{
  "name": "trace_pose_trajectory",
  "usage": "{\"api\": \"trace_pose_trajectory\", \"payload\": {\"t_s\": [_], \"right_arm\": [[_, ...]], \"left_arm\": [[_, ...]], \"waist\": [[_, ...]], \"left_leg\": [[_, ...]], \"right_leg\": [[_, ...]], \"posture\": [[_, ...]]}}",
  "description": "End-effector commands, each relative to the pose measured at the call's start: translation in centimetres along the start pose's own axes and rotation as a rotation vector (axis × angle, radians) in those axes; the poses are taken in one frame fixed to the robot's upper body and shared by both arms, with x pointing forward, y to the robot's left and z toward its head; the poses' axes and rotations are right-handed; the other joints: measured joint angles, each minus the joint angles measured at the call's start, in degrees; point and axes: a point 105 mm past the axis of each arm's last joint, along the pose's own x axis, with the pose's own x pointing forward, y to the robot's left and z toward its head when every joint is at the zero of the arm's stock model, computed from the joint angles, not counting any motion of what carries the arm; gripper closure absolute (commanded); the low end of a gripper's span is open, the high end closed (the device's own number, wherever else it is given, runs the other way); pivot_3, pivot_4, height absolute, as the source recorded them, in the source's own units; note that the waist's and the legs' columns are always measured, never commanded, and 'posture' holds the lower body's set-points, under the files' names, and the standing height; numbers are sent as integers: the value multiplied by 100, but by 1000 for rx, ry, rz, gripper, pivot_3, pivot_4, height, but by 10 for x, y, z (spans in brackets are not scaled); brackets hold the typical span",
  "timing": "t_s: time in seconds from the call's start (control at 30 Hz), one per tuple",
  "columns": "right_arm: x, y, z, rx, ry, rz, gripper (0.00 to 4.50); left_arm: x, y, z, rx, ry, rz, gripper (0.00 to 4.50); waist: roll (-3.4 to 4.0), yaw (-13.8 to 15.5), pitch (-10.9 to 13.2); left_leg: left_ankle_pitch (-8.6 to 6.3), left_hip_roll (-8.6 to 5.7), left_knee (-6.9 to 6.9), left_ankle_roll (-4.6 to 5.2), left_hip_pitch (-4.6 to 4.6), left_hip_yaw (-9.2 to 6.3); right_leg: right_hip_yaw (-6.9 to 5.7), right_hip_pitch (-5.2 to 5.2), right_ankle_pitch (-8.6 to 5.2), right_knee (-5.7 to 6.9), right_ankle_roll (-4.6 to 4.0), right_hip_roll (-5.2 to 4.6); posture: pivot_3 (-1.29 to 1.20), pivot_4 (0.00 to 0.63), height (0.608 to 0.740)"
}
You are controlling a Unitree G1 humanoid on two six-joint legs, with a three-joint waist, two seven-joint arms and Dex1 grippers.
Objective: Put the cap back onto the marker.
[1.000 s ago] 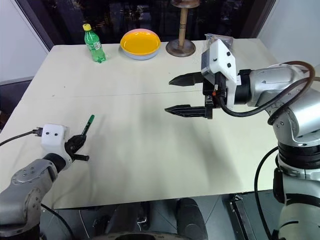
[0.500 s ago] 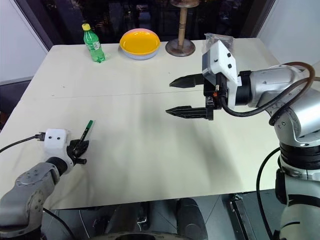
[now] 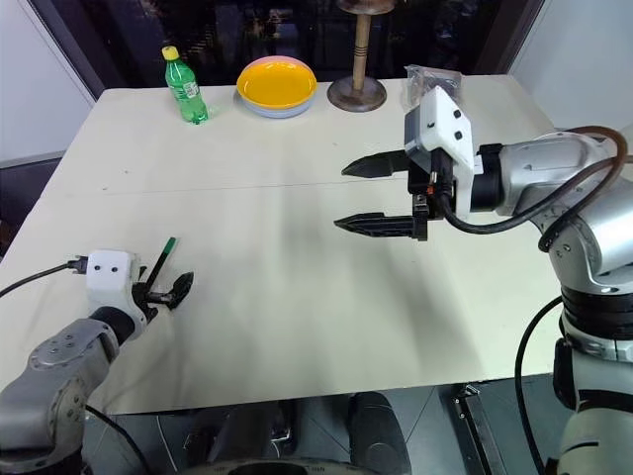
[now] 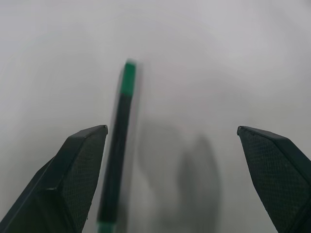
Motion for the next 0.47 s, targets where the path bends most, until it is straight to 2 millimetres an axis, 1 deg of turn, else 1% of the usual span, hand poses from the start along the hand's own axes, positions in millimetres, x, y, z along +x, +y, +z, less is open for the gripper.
{"api": "trace_pose_trajectory", "payload": {"t_s": [0.03,0.17,0.23,0.33,0.47], "right_arm": [[-3,0,4,-40,-3,6,797],[-2,-2,2,-40,-7,18,797],[-1,-2,1,-41,-8,24,797],[1,-3,-1,-46,-11,35,797],[3,-5,-2,-52,-16,43,797]], "left_arm": [[-15,-1,25,19,-95,41,28],[-29,-3,33,14,-113,64,28],[-32,2,33,11,-113,88,28],[-37,13,31,5,-102,146,28],[-46,20,24,16,-67,164,28]], "waist": [[0,1,0],[0,3,0],[0,8,0],[0,5,0],[0,1,0]], "left_leg": [[0,0,0,0,0,0],[5,-1,-1,8,0,0],[7,-1,-1,11,0,1],[9,-1,0,14,0,1],[9,-1,-1,15,1,0]], "right_leg": [[0,0,0,0,0,0],[-1,2,0,0,0,2],[-1,1,0,0,0,2],[-2,2,0,0,0,3],[-2,1,-1,0,-1,3]], "posture": [[0,150,740],[0,150,740],[0,150,740],[0,150,740],[0,150,740]]}}
